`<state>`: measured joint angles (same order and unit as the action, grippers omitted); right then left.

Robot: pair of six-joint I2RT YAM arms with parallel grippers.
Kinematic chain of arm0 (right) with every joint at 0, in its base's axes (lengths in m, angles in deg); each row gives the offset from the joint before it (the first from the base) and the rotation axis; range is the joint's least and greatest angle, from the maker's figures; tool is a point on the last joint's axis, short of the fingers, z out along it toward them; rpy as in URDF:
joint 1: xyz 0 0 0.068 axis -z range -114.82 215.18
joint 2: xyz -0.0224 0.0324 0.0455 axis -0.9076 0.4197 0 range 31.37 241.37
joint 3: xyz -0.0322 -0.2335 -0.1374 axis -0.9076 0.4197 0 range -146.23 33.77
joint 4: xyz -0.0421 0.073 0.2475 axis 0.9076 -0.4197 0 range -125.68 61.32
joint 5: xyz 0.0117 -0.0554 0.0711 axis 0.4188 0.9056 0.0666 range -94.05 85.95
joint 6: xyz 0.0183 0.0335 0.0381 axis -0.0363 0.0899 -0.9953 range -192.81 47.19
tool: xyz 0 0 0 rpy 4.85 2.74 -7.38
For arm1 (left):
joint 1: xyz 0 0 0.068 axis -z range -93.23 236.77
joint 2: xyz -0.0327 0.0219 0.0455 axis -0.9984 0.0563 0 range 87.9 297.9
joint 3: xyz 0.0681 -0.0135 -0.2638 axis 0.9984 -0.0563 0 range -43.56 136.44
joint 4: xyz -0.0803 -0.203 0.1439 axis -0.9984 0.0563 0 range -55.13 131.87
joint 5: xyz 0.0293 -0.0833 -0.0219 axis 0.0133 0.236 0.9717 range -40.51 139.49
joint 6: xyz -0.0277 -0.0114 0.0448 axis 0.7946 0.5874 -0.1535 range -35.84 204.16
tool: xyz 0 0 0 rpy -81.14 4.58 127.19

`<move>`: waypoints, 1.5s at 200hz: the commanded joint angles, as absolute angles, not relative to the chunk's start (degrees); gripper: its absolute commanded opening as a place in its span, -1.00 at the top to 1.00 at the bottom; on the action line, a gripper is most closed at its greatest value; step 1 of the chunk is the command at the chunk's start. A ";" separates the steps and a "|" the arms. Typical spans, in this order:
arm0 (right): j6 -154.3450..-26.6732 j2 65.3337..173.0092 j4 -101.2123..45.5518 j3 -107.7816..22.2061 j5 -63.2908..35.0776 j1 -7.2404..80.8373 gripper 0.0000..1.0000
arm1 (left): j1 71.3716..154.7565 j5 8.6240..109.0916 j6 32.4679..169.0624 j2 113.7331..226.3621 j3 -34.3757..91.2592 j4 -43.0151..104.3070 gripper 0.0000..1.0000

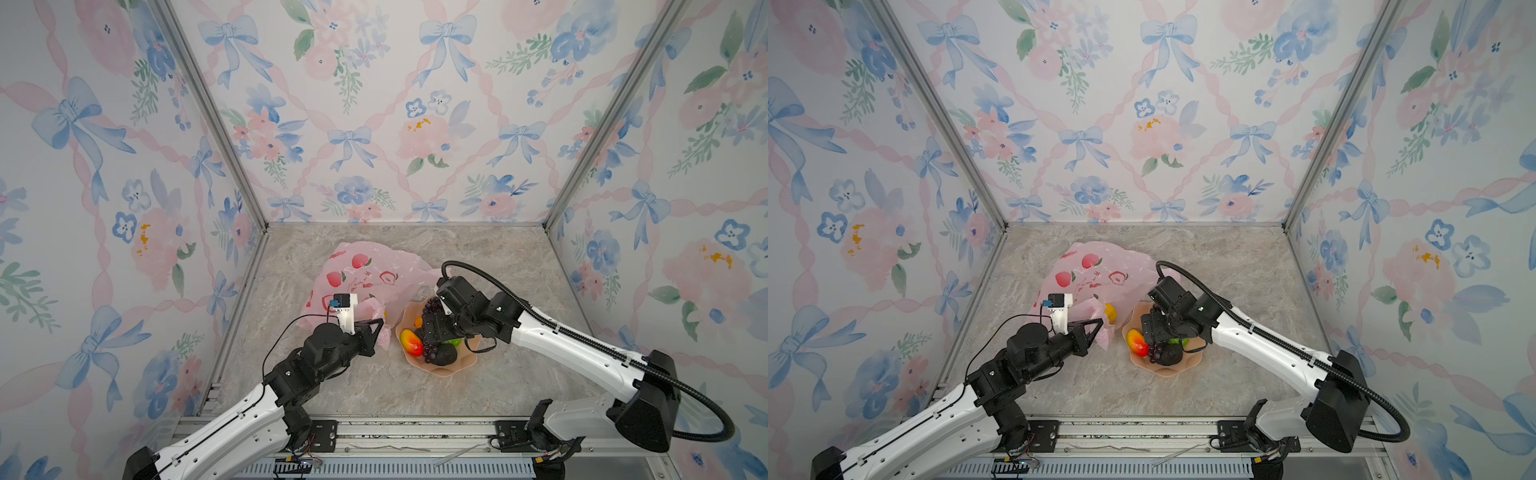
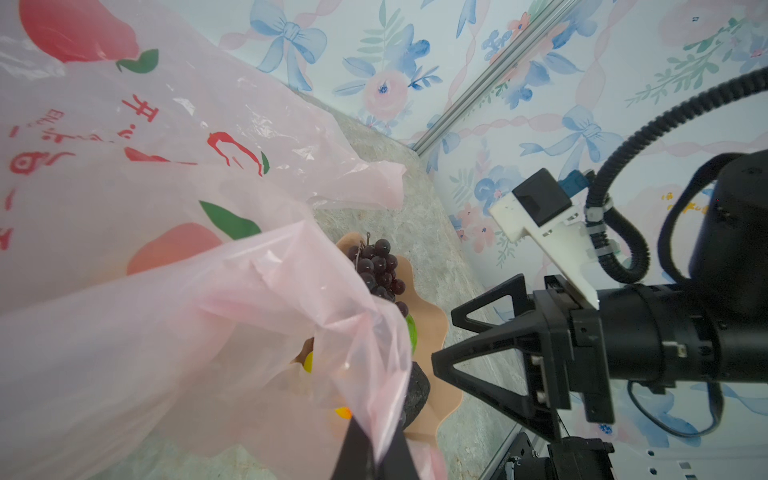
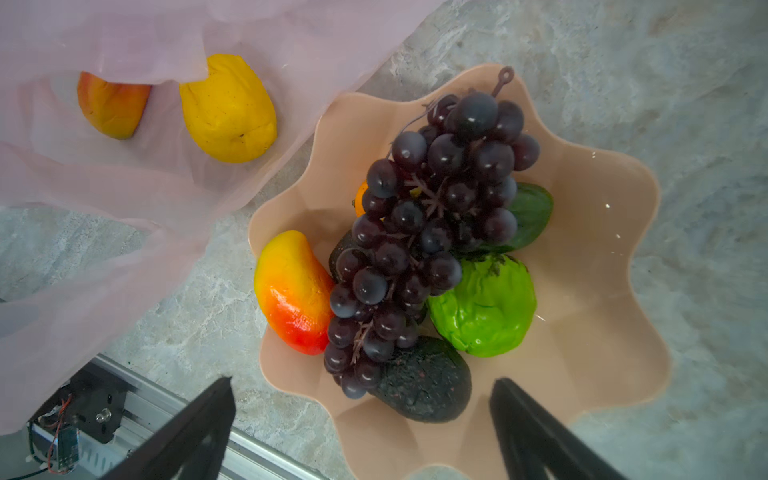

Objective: Place the fruits into the plastic bag
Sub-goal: 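Lower the open right gripper over the grapes in the bowl, then close the right gripper on the grape bunch stem and lift it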

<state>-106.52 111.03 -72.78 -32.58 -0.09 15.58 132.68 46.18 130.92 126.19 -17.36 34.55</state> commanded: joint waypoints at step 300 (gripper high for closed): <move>-109.01 132.95 -62.17 -40.49 4.90 24.21 -0.48 | 130.52 47.03 129.95 124.51 -17.65 34.21 1.00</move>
